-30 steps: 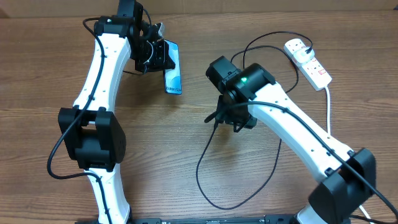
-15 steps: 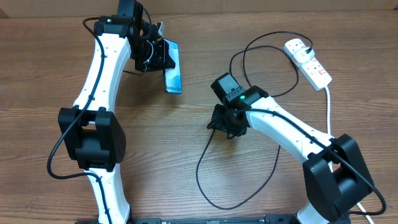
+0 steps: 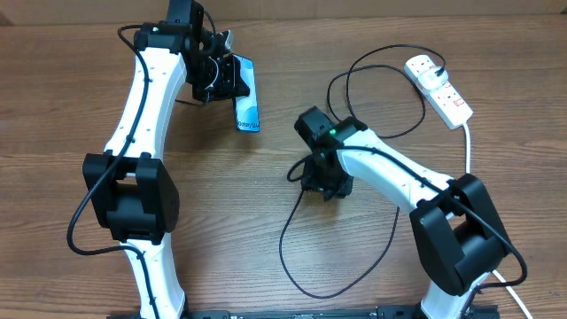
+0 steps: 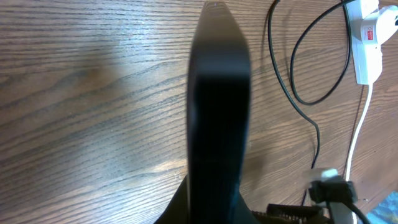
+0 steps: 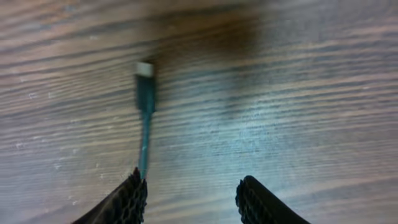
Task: Plug charger to phone and switch on socket
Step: 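Lower the right gripper and close it on the cable connector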
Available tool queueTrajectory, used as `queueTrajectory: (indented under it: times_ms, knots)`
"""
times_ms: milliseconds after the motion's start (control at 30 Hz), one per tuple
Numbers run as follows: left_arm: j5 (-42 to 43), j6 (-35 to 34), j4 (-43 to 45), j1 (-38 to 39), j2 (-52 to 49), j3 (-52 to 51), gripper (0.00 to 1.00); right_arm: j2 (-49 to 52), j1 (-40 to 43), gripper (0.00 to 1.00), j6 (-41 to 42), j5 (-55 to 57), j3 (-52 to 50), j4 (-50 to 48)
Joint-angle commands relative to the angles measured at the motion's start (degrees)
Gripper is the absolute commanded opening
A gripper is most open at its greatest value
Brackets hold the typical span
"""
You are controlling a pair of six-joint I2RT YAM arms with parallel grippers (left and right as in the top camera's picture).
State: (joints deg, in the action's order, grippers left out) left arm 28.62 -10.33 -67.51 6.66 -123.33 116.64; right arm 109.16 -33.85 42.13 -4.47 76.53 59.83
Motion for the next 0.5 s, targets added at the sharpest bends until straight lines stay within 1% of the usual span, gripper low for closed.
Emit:
queueTrajectory:
  times_ms: [0,67,133,267,333,400,467]
  knots:
    - [0.83,-0.44,0.46,-0.24,1.18,0.85,0.04,1.97,-0.13,0.49,-3.02,0.55,7.76,4.33]
    - [0.81,-0.44,0.44,-0.26,1.18,0.85,0.04,3.17,-0.15,0.52,-2.95,0.57,8.57,4.52]
    - [0.81,-0.44,0.44,-0.26,1.18,0.85,0.04,4.02,-0.33,0.52,-2.16,0.42,8.52,3.8]
    - [0.79,-0.42,0.15,-0.26,1.18,0.85,0.04,4.33,-1.4,0.52,3.3,-0.02,8.46,2.6]
    - [0.81,-0.42,0.07,-0.26,1.18,0.85,0.04,4.33,-2.14,0.53,3.3,-0.55,8.46,1.7]
    - [0.79,-0.42,0.09,-0.26,1.18,0.85,0.04,4.44,-2.56,0.53,3.3,0.42,8.26,1.79]
    - [0.79,-0.44,0.09,-0.26,1.18,0.85,0.04,4.63,-2.8,0.49,3.34,0.55,8.07,2.01]
